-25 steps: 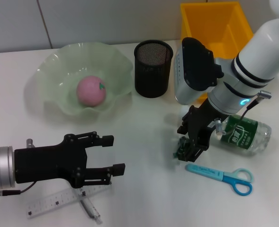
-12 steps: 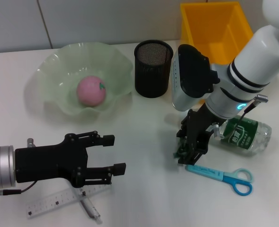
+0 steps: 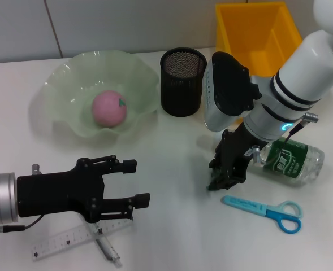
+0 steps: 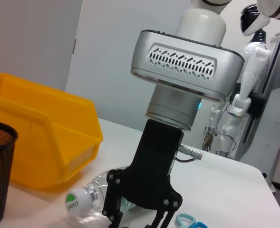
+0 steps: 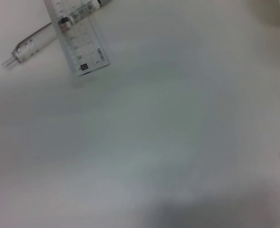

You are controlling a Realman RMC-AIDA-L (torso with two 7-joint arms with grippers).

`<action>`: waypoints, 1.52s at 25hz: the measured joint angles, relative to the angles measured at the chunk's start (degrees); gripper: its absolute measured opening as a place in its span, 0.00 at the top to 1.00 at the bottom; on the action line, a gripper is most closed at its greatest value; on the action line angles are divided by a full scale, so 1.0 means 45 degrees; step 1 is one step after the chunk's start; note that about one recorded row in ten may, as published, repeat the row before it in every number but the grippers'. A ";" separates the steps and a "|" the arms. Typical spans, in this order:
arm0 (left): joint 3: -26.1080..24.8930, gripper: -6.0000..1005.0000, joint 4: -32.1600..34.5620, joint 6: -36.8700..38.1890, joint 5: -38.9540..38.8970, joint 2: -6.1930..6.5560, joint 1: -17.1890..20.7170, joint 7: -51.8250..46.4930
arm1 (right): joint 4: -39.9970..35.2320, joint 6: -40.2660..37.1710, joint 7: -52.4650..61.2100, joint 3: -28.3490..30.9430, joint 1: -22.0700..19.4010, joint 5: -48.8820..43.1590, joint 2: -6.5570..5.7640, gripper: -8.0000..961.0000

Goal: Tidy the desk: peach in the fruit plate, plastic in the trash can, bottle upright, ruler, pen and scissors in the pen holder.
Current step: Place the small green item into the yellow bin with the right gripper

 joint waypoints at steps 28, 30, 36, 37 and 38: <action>-0.0110 0.20 -0.0066 0.0021 0.0003 0.0027 -0.0048 -0.0032 | -0.5714 -0.1838 0.2126 0.5381 -0.1014 0.0675 -0.0139 0.72; -0.0110 0.20 -0.0066 0.0021 0.0003 0.0005 -0.0052 -0.0032 | -0.5763 -0.1405 0.2357 0.5990 -0.1039 0.0653 -0.0200 0.72; -0.0109 0.20 -0.0066 0.0049 -0.0009 -0.0029 -0.0057 -0.0039 | -0.5142 0.0391 0.2927 0.6963 -0.1117 0.0097 -0.0411 0.72; -0.0109 0.20 -0.0066 0.0049 -0.0009 -0.0029 -0.0057 -0.0039 | -0.5142 0.0391 0.2927 0.6963 -0.1117 0.0097 -0.0411 0.72; -0.0109 0.20 -0.0066 0.0053 -0.0011 -0.0041 -0.0057 -0.0047 | -0.4788 0.1021 0.3336 0.6980 -0.1054 -0.0457 -0.0438 0.72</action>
